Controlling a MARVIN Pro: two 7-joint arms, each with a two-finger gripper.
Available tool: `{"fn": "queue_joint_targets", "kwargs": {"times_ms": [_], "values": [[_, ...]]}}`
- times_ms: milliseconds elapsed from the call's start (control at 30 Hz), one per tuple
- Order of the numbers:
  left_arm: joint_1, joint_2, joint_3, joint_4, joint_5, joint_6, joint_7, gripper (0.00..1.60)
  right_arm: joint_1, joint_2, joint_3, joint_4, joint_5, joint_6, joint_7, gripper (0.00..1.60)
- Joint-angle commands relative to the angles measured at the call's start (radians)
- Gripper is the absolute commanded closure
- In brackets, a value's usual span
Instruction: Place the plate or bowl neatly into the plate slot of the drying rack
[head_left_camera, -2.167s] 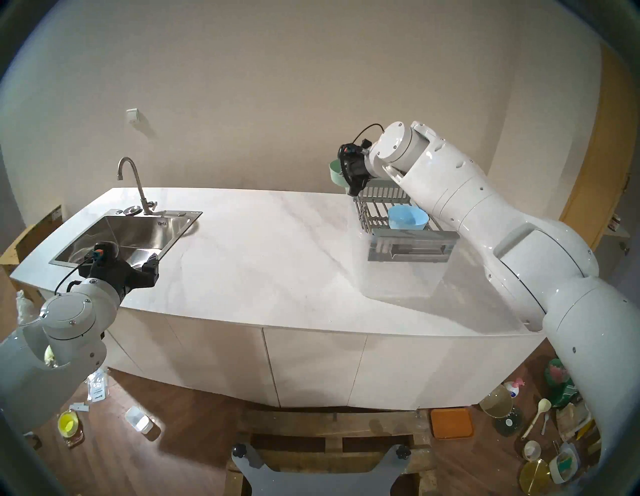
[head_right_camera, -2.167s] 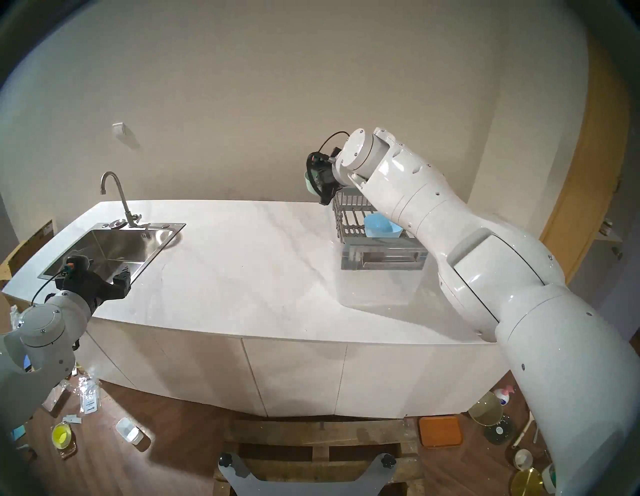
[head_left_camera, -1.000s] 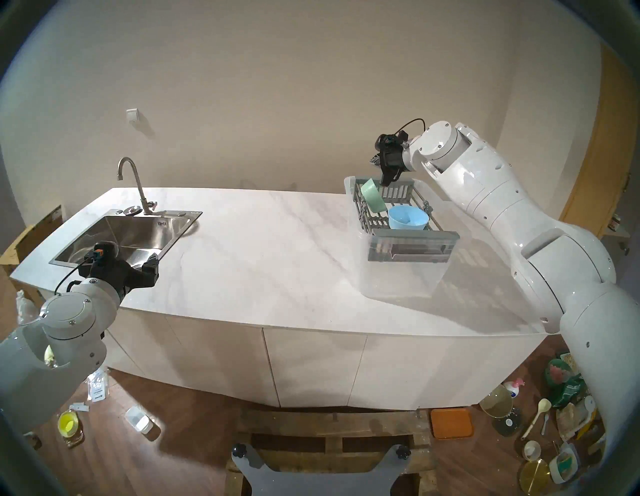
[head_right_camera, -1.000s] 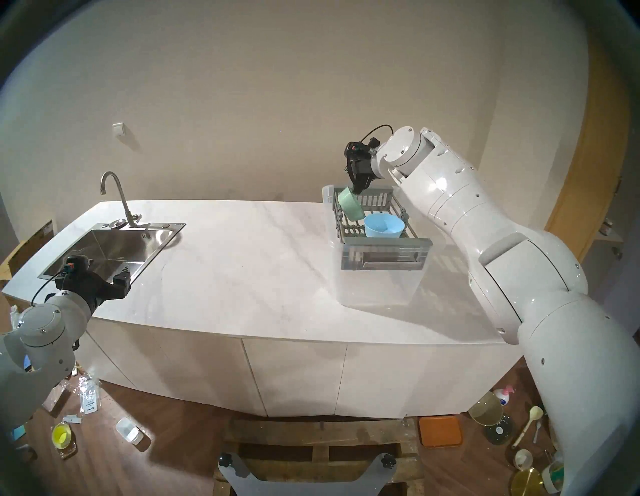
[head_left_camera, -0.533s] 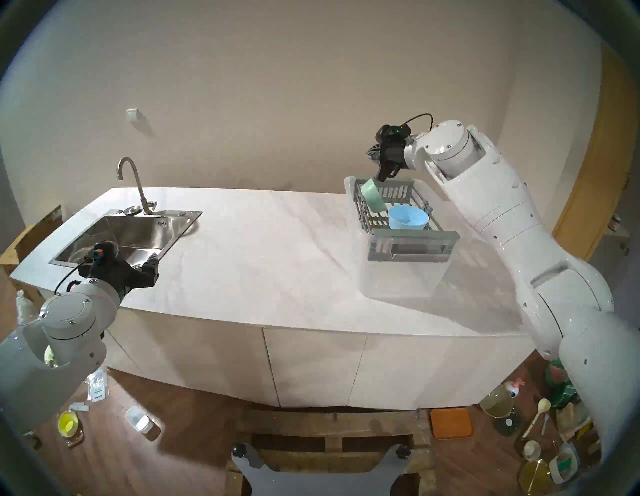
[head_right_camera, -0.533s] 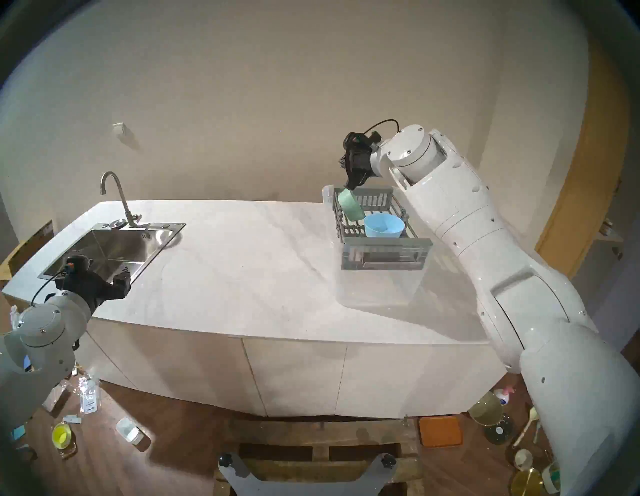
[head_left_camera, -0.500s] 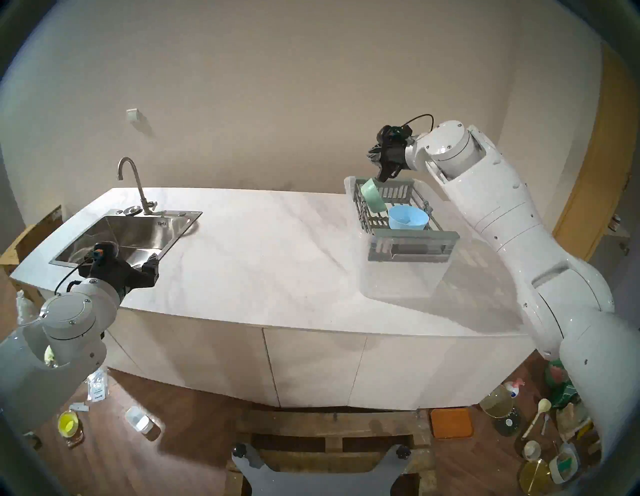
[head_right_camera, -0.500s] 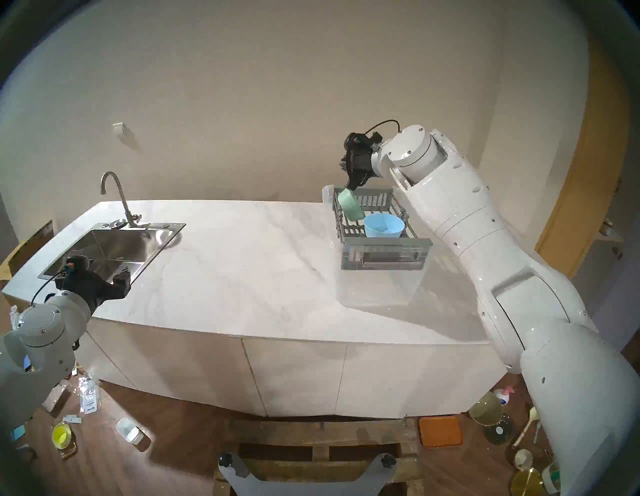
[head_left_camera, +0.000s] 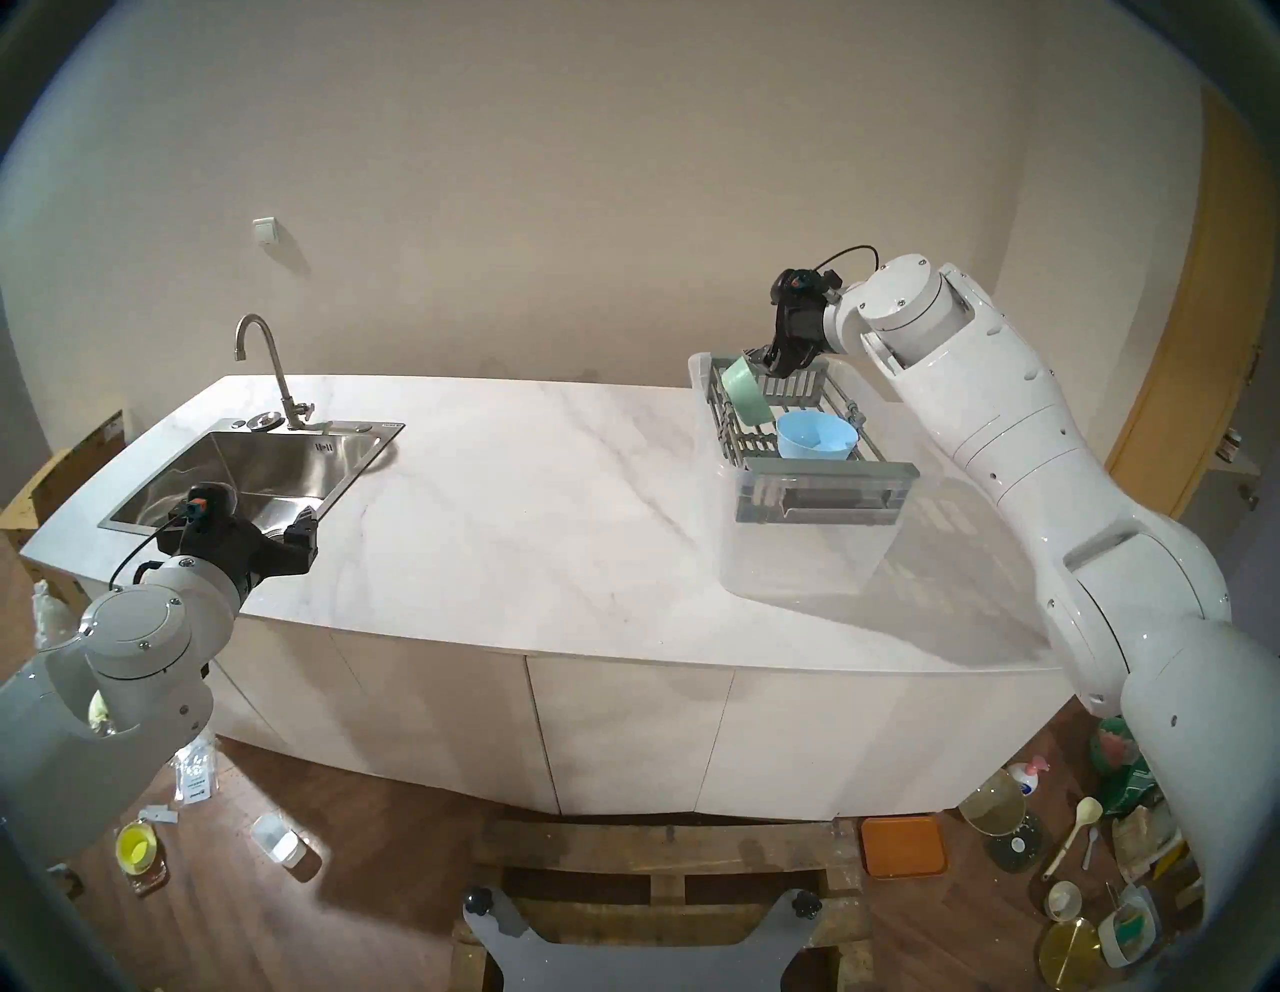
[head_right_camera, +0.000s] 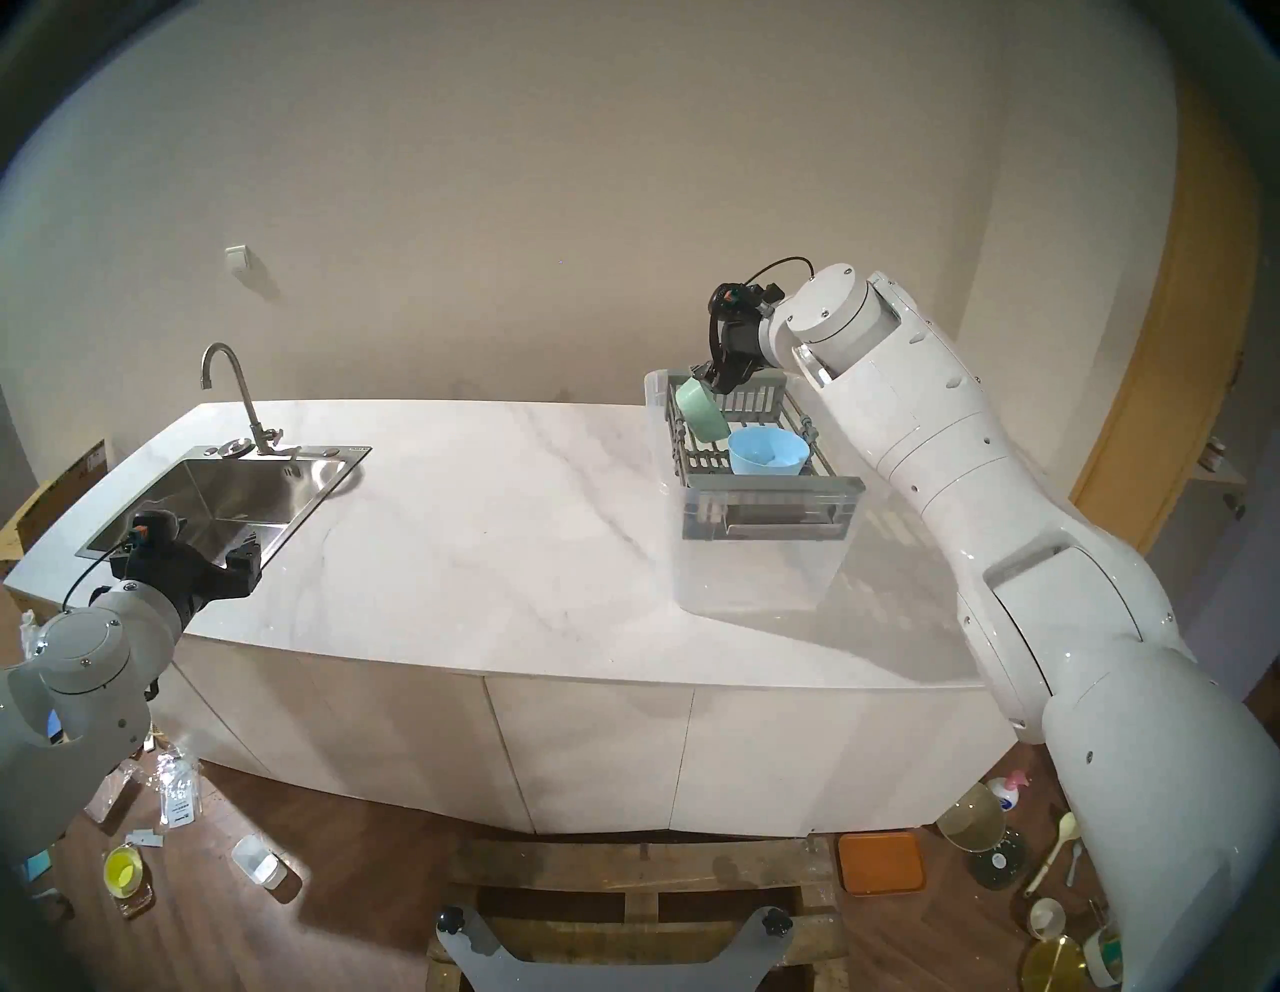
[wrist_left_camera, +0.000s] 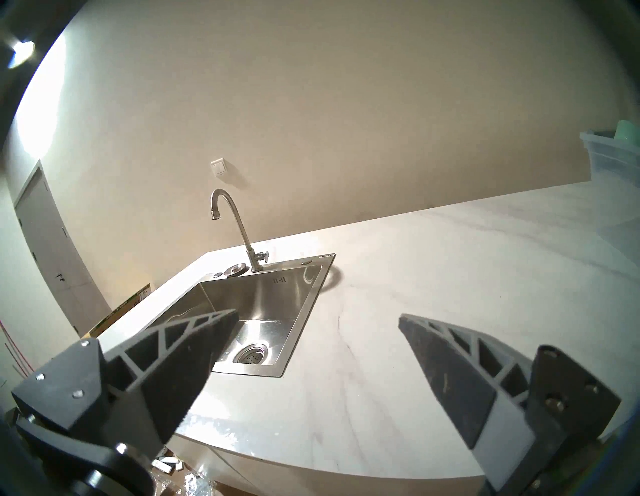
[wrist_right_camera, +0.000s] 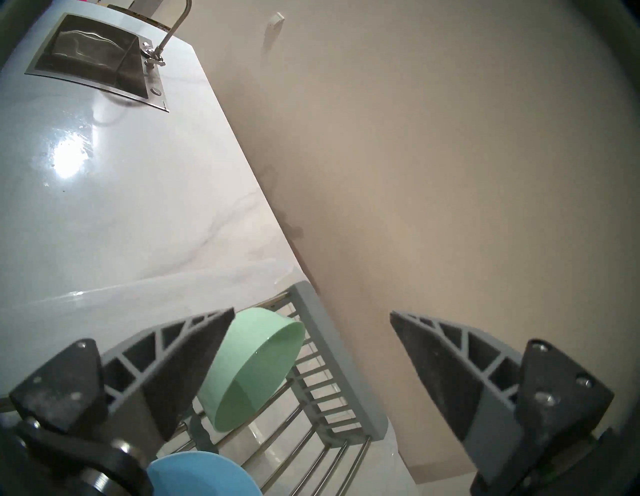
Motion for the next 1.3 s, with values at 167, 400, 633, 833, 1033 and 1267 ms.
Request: {"fn": "queue_joint_targets", "kwargs": {"times_ms": [167,400,633,833,1033,1267], "values": [[-0.01,0.002,-0.018,-0.013,0.007,-0.009,0.0,0.0,0.063,-0.071,0.063,0.062,0.049,0.079,0.011,0.0],[-0.01,0.002,-0.019,-0.013,0.007,-0.009,-0.001,0.0,0.07,-0.102,0.118,0.093,0.077,0.153,-0.003,0.0],[-0.009,0.002,-0.019,-0.014,0.008,-0.009,-0.001,0.0,0.064,-0.125,0.162,0.126,0.1,0.2,-0.02,0.06],[-0.009,0.001,-0.02,-0.014,0.008,-0.01,-0.001,0.0,0.06,-0.134,0.178,0.151,0.102,0.211,-0.031,0.15],[-0.009,0.002,-0.02,-0.014,0.008,-0.01,-0.001,0.0,0.07,-0.151,0.185,0.199,0.105,0.211,-0.032,0.22],[-0.009,0.001,-0.02,-0.014,0.008,-0.01,-0.002,0.0,0.07,-0.159,0.186,0.214,0.105,0.205,-0.036,0.25]]}}
